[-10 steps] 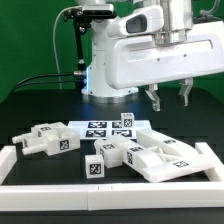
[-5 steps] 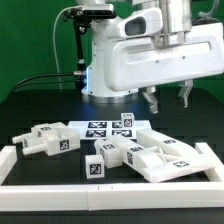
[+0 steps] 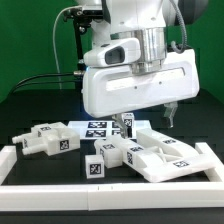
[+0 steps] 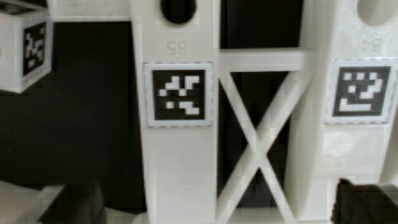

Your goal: Assemble chair

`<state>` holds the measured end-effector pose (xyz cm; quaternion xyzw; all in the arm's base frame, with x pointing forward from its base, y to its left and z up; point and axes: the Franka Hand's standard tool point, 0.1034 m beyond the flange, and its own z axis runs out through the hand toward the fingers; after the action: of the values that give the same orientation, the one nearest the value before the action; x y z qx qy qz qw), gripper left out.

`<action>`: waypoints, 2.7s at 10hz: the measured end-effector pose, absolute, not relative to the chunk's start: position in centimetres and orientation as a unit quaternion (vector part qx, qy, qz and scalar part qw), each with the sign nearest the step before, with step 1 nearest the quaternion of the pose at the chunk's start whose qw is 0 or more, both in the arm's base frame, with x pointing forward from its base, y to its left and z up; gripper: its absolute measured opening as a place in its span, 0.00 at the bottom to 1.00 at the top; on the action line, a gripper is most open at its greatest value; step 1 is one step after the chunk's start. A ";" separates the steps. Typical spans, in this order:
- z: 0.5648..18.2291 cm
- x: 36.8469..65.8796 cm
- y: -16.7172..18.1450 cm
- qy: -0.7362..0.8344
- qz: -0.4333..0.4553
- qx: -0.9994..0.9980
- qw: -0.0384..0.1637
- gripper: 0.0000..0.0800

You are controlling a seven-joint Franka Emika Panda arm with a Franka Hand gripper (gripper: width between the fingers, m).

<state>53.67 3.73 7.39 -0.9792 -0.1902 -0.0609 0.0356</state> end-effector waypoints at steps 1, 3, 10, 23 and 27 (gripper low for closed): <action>7.0 53.6 3.4 -0.217 -0.059 -0.974 0.032 0.81; 4.9 53.2 1.8 -0.262 -0.046 -0.963 0.032 0.81; 3.2 51.0 0.7 -0.281 -0.027 -0.959 0.038 0.81; 6.0 51.0 0.6 -0.241 -0.007 -0.970 0.044 0.37; 8.3 51.3 1.5 -0.343 -0.042 -0.938 0.031 0.37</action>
Offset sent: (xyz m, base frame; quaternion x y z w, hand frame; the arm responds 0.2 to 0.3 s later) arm -0.0065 -0.0166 -0.0281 0.0688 0.0017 -0.0203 0.9974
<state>51.35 1.49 8.33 -0.9379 -0.3430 -0.0419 0.0307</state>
